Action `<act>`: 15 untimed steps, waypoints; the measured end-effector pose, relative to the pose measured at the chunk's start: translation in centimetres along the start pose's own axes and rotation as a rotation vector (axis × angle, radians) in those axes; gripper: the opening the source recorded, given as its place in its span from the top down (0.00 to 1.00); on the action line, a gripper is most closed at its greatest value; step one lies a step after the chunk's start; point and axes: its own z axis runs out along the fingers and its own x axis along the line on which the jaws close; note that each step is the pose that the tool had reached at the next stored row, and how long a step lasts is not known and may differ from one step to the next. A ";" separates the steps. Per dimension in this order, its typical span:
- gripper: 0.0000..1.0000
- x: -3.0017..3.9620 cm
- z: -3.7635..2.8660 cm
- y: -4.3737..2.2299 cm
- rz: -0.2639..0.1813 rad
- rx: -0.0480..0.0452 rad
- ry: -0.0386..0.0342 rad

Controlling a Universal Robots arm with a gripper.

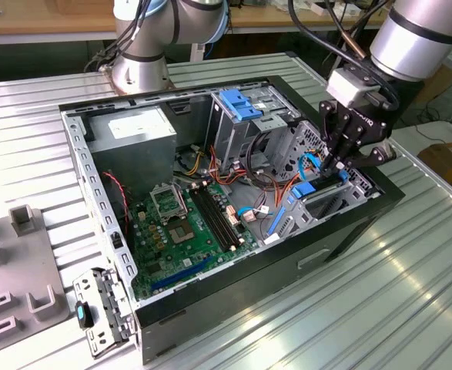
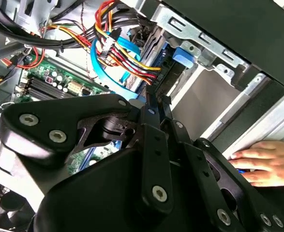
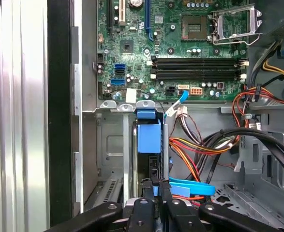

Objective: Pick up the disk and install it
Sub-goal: 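Insert the second disk wire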

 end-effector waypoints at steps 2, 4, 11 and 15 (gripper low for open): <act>0.84 0.61 0.12 0.12 -0.007 0.0023 -0.0204; 0.84 1.00 0.13 0.13 -0.009 0.0048 -0.0532; 0.84 1.35 0.18 0.13 -0.008 0.0056 -0.0859; 0.84 2.28 0.25 0.13 -0.002 0.0059 -0.1123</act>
